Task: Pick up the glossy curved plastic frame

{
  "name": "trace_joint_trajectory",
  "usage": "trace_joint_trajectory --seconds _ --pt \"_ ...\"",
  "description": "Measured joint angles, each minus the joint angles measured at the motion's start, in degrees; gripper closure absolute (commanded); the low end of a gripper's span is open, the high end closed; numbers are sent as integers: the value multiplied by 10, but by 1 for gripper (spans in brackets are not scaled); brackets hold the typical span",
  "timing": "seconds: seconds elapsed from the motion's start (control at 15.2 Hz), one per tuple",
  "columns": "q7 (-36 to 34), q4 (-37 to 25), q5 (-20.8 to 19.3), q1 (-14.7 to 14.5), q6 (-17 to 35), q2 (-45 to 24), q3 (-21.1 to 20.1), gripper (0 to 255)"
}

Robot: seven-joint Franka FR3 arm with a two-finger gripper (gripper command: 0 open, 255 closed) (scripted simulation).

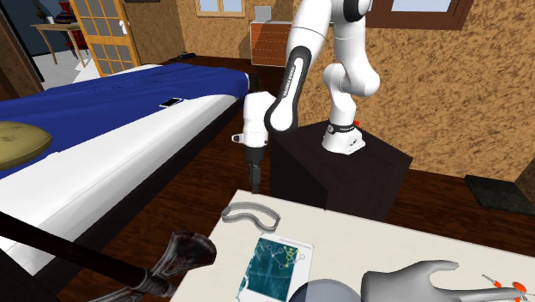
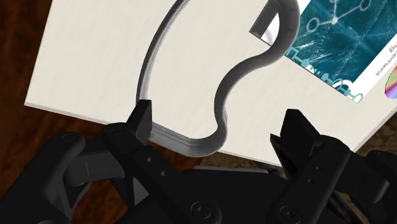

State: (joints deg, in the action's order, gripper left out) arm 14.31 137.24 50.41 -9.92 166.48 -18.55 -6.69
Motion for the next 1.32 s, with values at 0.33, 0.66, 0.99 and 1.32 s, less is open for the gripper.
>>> trace_joint_trajectory --seconds 0.33,0.66,0.99,1.32 --pt "55 -102 74 28 44 -121 -53 0" --pt "88 -161 103 47 71 -194 -82 0" --pt "129 -185 124 73 98 -239 -110 0" --pt "134 -189 126 76 101 -246 -113 255"
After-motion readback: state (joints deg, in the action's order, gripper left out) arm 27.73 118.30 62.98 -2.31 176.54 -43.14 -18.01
